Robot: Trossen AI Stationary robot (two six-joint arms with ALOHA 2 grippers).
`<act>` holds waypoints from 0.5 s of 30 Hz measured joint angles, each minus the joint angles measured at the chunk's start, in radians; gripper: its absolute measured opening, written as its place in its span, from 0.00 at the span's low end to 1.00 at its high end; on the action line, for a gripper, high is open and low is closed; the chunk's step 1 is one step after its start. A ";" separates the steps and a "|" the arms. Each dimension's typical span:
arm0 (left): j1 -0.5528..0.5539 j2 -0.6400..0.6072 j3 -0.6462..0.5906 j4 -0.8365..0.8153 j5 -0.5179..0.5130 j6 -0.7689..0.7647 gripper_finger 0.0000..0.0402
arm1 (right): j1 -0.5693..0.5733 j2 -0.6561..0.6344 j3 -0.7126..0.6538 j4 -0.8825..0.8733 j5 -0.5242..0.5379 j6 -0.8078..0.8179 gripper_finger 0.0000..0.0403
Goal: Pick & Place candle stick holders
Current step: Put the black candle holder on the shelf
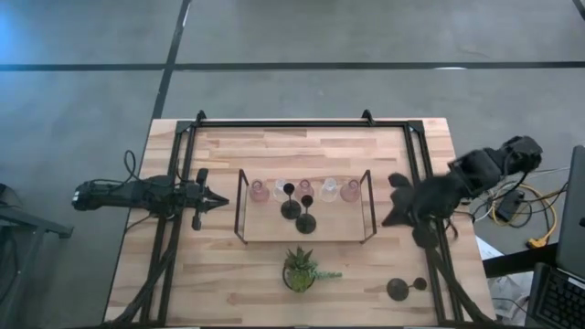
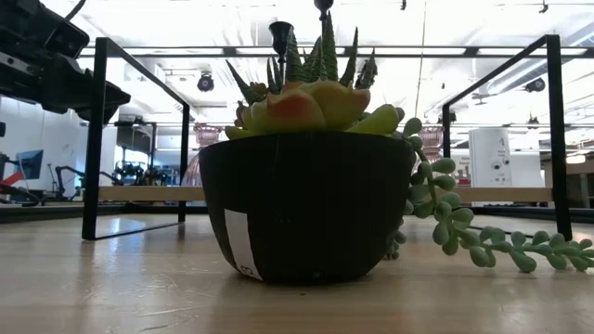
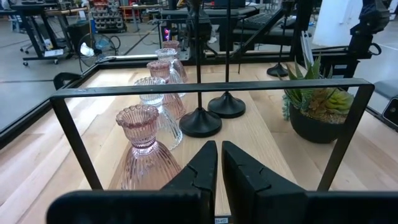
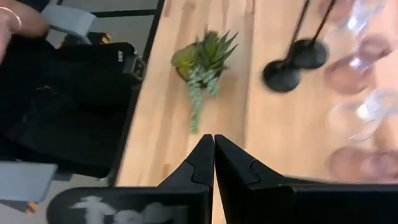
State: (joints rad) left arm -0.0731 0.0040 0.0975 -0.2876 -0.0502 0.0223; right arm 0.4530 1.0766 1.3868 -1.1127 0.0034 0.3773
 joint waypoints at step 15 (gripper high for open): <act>0.000 0.000 0.000 0.002 0.000 0.000 0.07 | 0.404 0.058 -0.008 -0.074 0.292 0.651 0.02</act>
State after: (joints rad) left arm -0.0731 0.0040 0.0974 -0.2859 -0.0498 0.0223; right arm 0.8565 1.1344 1.3788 -1.1869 0.2952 1.0286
